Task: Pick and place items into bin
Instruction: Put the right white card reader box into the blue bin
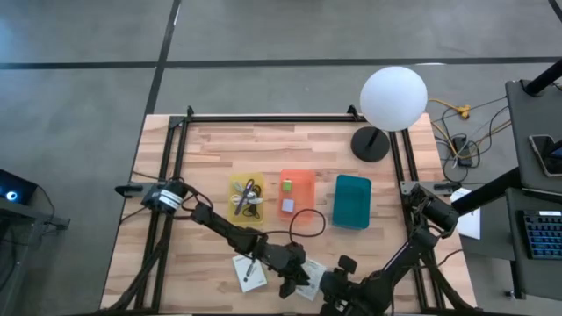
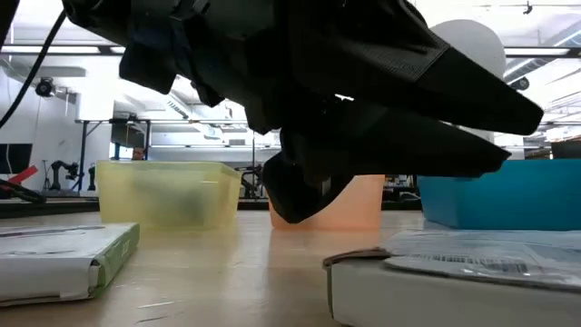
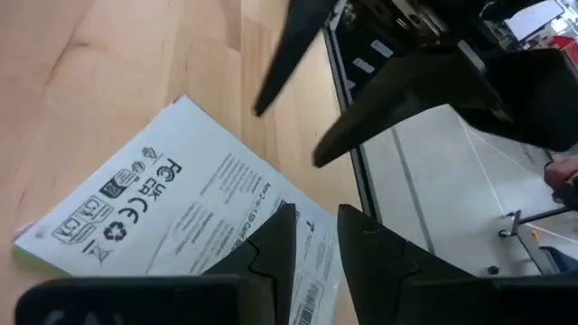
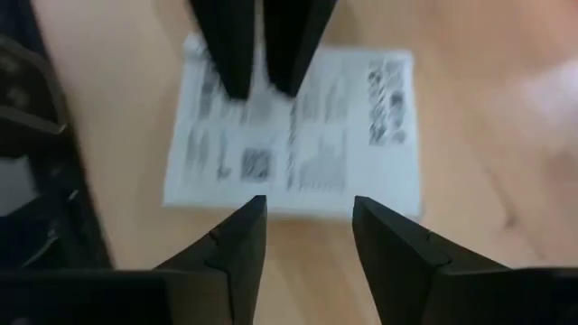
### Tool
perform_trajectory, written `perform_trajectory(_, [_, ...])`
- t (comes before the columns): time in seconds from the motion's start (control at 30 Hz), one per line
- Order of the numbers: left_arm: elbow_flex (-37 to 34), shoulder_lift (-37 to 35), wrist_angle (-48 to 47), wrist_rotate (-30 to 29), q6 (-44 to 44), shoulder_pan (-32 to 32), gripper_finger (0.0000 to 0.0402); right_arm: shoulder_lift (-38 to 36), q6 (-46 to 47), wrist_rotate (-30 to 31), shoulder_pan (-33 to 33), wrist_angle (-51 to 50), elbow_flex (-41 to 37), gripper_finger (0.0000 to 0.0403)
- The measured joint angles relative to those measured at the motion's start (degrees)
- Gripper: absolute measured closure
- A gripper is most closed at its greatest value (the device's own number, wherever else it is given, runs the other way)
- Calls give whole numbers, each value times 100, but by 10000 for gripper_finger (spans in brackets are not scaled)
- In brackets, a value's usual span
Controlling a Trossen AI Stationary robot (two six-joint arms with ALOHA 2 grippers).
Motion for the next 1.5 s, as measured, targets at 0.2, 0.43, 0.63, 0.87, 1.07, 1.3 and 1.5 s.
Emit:
perform_trajectory(0.2, [82,-97,-718,-62,313,-28,337,0,-130,78,-189,-15,-2,246])
perform_trajectory(0.43, [592,-369,-2979,-745,562,-85,348,-2,363,-368,-175,-49,-65,245])
perform_trajectory(0.63, [514,-399,-3005,-748,-654,-135,349,-4,2037,-1074,-192,-39,-134,245])
perform_trajectory(0.87, [547,-443,-2930,-798,-577,-167,349,-4,2930,-1331,-190,412,-244,248])
perform_trajectory(1.07, [454,-360,-2869,-927,-568,-157,349,-7,3428,-1375,-241,763,-289,245])
perform_trajectory(1.3, [483,-171,-2721,-921,-573,-170,349,-11,4438,-1201,-231,845,-431,245])
perform_trajectory(1.5, [455,-163,-3005,-918,-588,-173,349,-11,4546,-887,-291,976,-406,245])
